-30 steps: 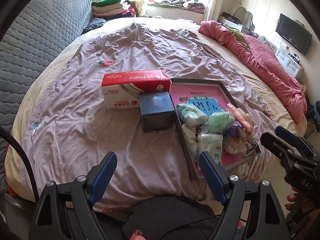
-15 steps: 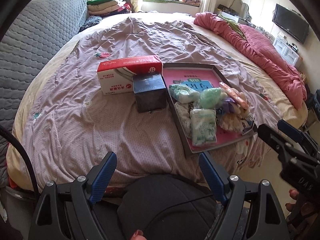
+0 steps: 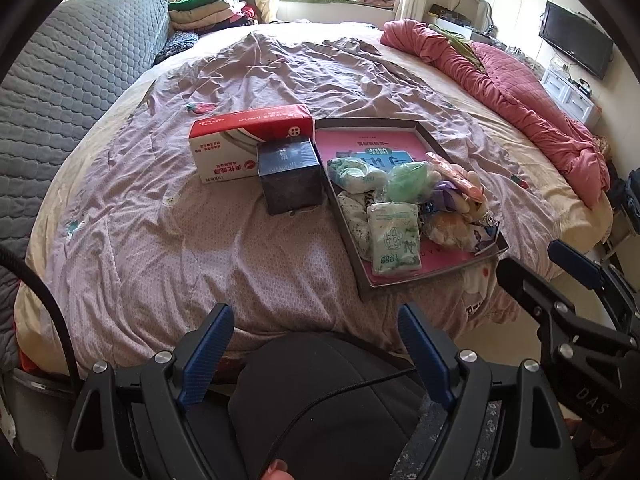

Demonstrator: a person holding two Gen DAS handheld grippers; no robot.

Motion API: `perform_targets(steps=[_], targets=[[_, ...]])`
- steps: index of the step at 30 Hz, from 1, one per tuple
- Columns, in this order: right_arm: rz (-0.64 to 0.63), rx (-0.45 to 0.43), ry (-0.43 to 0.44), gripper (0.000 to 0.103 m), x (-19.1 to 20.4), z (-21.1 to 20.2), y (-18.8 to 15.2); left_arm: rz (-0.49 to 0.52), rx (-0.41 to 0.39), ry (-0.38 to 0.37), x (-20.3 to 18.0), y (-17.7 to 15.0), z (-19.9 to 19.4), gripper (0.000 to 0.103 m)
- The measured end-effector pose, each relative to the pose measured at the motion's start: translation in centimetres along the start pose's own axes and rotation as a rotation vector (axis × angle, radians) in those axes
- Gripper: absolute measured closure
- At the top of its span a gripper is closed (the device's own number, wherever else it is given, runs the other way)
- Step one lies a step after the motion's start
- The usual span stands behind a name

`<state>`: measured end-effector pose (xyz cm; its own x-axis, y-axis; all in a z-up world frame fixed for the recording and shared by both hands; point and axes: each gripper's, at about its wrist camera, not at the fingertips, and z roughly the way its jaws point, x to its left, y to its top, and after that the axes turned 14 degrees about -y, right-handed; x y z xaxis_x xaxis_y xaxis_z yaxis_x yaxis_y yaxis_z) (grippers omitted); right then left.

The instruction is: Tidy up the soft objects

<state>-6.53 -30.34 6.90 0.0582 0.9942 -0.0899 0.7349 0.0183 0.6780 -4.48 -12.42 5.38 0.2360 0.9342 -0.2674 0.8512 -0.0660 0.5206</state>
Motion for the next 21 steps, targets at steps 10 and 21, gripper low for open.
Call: perform_targets(steps=[10,21], targets=[[-0.012,-0.001,-0.002,0.021,0.38,-0.58,-0.43,-0.017,-0.003,0.008,0.30,-0.05,-0.17,0.019],[-0.013,0.003,0.004,0.021,0.47,-0.53,-0.43,-0.032,-0.005,0.021,0.42,-0.29,-0.32,0.019]])
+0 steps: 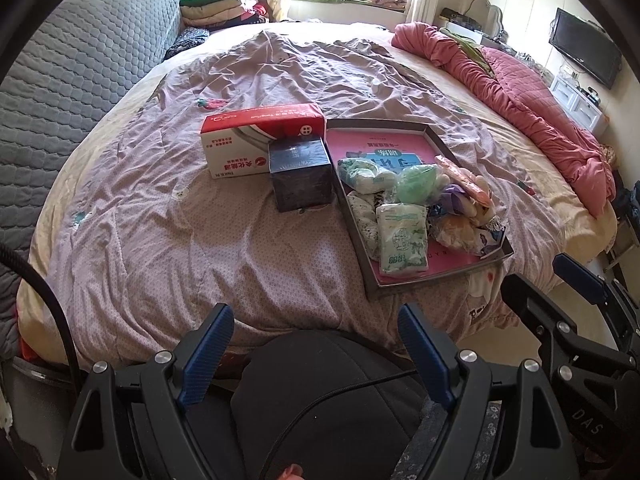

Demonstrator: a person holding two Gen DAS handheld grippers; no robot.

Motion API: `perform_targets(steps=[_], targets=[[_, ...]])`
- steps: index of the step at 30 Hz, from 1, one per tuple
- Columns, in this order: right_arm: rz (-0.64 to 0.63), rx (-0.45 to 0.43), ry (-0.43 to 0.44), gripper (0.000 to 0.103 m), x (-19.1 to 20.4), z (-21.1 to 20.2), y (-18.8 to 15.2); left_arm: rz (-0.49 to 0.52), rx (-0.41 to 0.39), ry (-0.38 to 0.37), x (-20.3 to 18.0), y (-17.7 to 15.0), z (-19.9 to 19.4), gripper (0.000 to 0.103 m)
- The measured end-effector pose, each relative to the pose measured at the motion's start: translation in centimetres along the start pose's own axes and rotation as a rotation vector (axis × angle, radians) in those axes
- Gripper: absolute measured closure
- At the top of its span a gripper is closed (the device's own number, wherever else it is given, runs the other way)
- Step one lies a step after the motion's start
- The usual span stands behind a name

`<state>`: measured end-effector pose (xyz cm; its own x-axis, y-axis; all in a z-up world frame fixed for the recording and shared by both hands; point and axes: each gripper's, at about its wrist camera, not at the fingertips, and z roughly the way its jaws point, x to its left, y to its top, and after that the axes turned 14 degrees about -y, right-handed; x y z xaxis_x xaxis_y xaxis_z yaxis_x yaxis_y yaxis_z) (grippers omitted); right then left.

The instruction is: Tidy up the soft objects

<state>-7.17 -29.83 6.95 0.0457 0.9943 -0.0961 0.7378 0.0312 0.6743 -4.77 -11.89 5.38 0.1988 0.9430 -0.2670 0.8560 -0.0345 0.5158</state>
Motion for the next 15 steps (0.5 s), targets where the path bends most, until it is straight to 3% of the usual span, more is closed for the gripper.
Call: perform_targets(steps=[15], targets=[[-0.002,0.004,0.005,0.021,0.02,0.16,-0.08,-0.014,0.003,0.007,0.33,-0.02,-0.09,0.019]])
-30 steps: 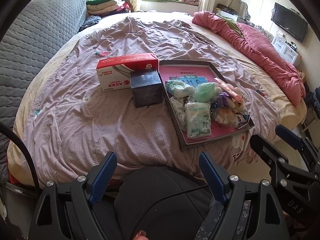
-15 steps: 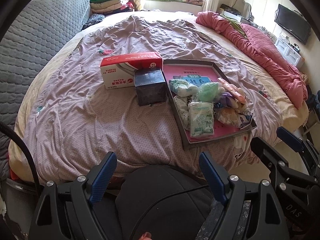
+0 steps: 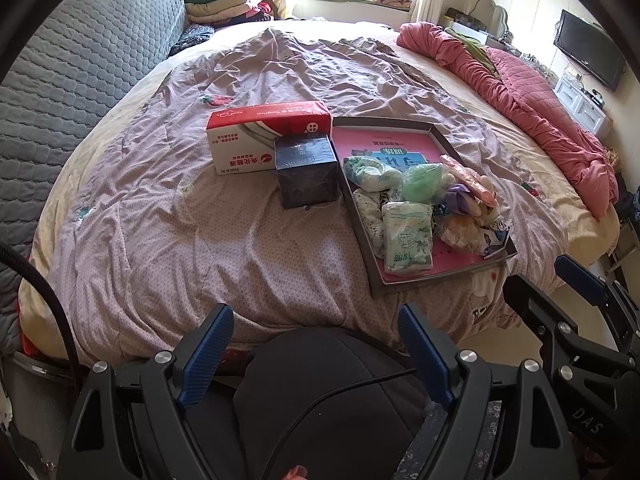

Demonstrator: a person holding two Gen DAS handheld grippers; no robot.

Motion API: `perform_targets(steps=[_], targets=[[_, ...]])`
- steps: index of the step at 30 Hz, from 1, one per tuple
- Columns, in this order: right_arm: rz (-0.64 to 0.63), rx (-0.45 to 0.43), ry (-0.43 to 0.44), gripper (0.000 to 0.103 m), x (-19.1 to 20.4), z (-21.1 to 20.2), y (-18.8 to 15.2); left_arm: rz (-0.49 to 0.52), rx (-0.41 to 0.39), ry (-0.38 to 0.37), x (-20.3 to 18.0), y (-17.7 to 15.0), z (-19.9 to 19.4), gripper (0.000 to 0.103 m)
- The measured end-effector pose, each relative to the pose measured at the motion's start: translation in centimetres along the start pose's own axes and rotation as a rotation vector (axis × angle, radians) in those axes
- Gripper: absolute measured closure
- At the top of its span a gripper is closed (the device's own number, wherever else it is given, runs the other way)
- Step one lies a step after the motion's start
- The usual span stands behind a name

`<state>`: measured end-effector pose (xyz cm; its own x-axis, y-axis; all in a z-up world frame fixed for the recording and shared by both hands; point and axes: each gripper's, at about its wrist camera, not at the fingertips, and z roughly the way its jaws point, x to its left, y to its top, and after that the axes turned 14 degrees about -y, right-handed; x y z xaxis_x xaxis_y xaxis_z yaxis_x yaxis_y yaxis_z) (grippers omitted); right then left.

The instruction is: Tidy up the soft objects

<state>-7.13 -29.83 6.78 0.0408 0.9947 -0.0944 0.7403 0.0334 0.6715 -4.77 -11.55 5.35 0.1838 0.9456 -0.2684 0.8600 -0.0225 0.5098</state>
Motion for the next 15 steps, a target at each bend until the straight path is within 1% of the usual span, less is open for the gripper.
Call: perform_targets(steps=[15], targets=[[0.002,0.002,-0.002,0.021,-0.20,0.11,-0.20,-0.011,0.010,0.010,0.27,-0.16,0.22,0.019]])
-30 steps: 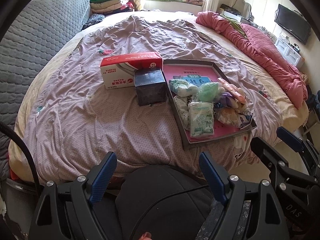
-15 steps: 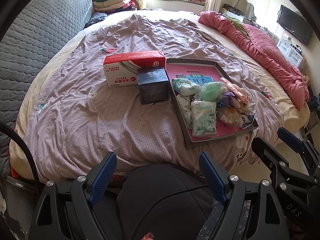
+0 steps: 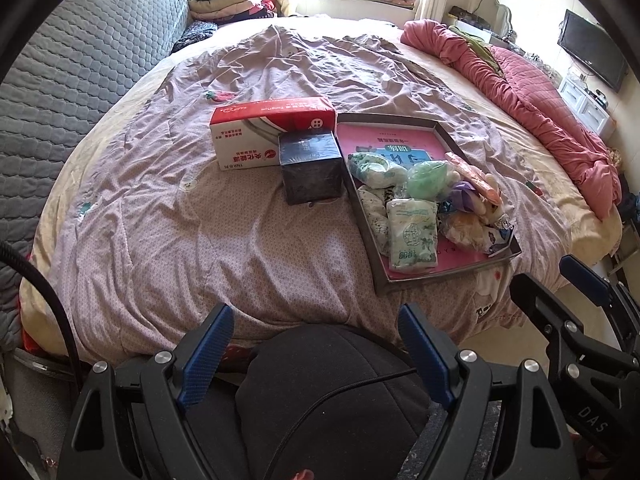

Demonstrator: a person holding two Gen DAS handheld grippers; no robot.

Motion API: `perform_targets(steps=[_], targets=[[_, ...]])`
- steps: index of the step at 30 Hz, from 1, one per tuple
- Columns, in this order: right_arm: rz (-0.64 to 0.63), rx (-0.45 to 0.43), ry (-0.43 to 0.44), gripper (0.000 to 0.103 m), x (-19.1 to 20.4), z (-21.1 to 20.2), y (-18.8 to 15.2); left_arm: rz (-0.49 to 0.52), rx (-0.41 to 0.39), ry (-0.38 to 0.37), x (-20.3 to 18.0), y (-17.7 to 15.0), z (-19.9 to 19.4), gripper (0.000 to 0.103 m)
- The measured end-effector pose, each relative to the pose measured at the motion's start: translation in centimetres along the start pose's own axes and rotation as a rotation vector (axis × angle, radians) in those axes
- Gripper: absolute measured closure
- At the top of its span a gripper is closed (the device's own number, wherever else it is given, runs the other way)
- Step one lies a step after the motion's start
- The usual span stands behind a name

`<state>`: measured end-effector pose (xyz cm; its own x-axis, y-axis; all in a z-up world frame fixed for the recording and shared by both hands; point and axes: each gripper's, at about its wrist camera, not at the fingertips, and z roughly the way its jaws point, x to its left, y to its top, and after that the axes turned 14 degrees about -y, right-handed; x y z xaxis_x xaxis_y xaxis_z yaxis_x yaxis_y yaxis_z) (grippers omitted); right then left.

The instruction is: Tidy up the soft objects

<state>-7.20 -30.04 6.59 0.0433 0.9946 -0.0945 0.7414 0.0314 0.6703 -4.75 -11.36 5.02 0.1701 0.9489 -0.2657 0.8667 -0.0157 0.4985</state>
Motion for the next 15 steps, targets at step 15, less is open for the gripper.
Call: perform_targets(steps=[15], targets=[[0.001,0.001,-0.004,0.021,0.11,-0.04,0.08,-0.012,0.011,0.011,0.37,-0.08,0.44,0.019]])
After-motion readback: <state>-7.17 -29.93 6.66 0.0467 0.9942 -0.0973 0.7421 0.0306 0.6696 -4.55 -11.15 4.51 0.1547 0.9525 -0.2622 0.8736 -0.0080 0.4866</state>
